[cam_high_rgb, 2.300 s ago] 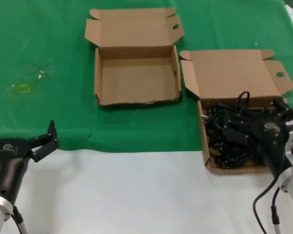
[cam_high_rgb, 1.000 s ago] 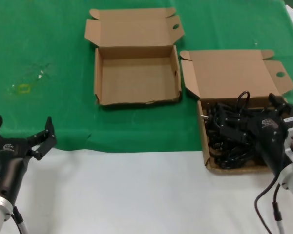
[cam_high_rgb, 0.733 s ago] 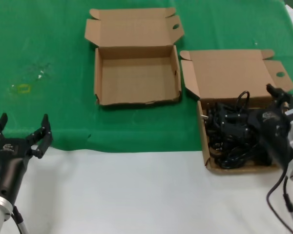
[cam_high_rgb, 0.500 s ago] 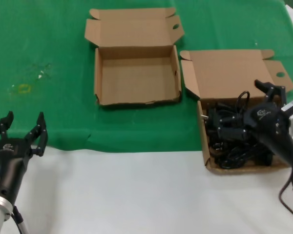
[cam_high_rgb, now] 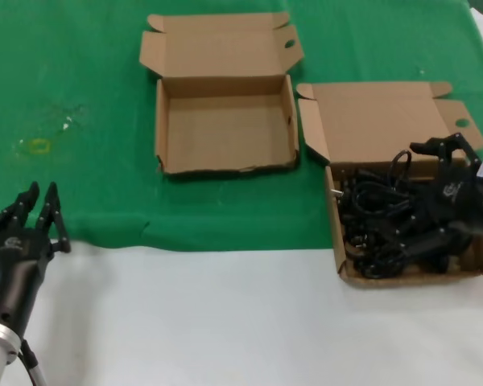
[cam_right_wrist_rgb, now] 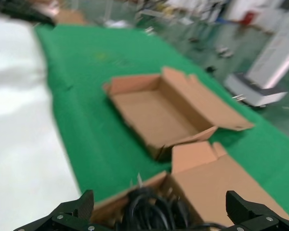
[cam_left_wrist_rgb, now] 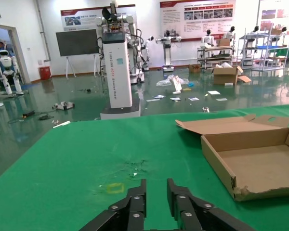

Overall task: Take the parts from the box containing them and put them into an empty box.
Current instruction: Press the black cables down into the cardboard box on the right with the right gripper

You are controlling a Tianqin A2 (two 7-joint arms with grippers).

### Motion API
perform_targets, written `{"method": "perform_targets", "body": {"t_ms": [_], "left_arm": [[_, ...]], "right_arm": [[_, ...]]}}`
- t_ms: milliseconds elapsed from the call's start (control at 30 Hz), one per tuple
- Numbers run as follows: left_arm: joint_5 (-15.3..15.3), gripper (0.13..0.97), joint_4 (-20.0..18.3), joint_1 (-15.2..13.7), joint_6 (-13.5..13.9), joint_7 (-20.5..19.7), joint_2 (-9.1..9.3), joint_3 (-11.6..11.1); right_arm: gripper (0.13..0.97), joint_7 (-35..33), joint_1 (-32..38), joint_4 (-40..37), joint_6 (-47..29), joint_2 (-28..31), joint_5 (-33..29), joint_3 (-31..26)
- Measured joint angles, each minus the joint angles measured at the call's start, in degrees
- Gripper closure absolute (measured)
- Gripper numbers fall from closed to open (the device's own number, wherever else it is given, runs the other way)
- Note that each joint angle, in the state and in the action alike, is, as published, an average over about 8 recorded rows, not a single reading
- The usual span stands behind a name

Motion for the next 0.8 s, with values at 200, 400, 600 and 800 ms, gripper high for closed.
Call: {"method": "perform_targets", "body": {"t_ms": [200,400,600,800], "left_arm": [[0.0,0.861,0.0,0.0,0.0,0.01,0.0,0.0],[0.0,0.924,0.0,0.0,0.0,0.01,0.0,0.0],[0.0,0.946,0.0,0.0,0.0,0.01,0.0,0.0],[0.0,0.953,0.0,0.0,0.0,0.01,0.0,0.0]], "right_arm": [[0.129,-5.2,10.34,-6.13,-14.76,1.42,-2.78,-2.94],[0.129,-11.09,21.65,-13.32,-28.84,0.11,-6.35,-7.12],[0.129,-17.97,31.76,-21.76,-38.77,-3.51,-12.74,-11.54],[0.129,-25.91,38.26,-30.61,-41.83,-7.76,-19.38,-15.01]]}}
